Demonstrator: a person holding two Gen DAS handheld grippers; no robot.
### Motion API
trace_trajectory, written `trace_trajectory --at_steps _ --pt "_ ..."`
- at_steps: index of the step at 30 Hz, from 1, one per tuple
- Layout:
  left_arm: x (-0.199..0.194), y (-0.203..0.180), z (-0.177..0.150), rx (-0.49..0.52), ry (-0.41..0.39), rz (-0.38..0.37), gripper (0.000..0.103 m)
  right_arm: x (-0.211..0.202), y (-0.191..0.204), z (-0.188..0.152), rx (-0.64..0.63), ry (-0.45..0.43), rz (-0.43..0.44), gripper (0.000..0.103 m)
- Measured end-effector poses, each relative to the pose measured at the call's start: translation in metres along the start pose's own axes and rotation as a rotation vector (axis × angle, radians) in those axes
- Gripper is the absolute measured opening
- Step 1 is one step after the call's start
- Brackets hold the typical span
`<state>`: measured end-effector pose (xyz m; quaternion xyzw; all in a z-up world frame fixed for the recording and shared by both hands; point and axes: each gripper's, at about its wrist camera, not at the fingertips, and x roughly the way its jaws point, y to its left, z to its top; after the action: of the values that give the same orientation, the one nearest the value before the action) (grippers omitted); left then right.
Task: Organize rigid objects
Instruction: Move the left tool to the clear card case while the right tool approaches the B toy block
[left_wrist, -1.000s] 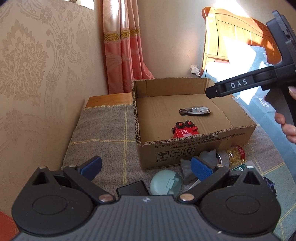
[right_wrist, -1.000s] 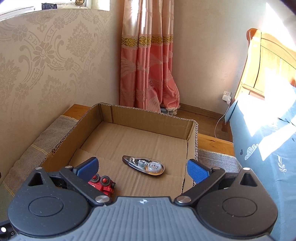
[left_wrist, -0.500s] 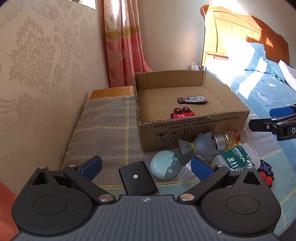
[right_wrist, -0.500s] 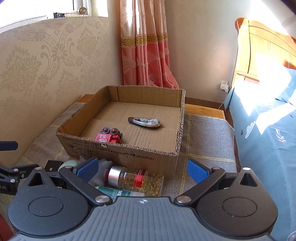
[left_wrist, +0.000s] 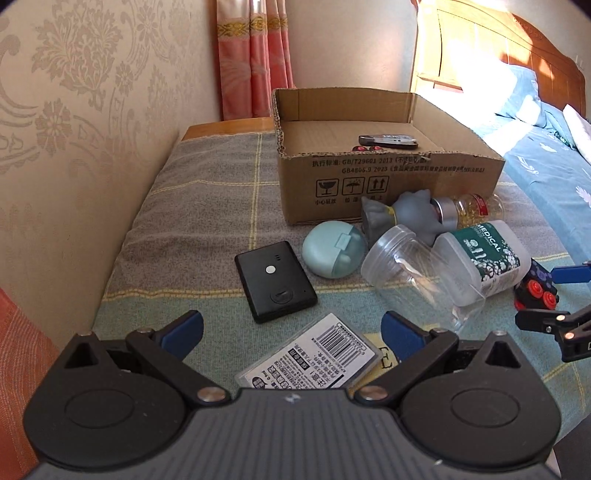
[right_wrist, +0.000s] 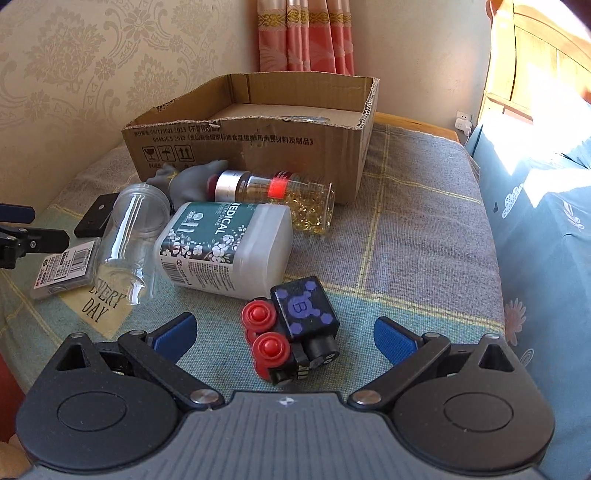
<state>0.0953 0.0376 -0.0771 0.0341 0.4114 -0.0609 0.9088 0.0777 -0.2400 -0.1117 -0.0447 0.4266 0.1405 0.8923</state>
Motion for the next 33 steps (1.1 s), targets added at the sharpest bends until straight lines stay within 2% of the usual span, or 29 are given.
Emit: trace_trajectory --at_steps 2,5,15,22,27,30,33 --pt "0.002 0.0 -0.002 -0.002 0.004 -0.004 0.102 0.006 0.005 -0.004 -0.003 0.03 0.004 0.103" --pt "0.009 -0.004 -0.003 0.005 0.017 -0.002 0.102 0.007 0.018 -0.012 -0.068 0.012 -0.045 0.103" --pt "0.038 -0.009 -0.009 -0.01 0.041 0.034 0.102 0.003 0.025 -0.015 -0.026 0.019 -0.063 0.103" --pt "0.023 0.0 -0.029 0.031 0.064 0.066 0.103 0.003 0.025 -0.015 -0.024 0.019 -0.065 0.103" --pt "0.011 0.018 -0.051 -0.067 0.044 0.019 0.103 0.003 0.025 -0.016 -0.026 0.01 -0.065 0.103" --pt "0.006 0.021 -0.06 -0.047 0.005 0.012 0.103 0.003 0.025 -0.016 -0.028 0.01 -0.064 0.103" --pt "0.004 0.02 -0.061 -0.046 -0.001 0.014 0.103 0.002 0.025 -0.017 -0.034 0.008 -0.059 0.103"
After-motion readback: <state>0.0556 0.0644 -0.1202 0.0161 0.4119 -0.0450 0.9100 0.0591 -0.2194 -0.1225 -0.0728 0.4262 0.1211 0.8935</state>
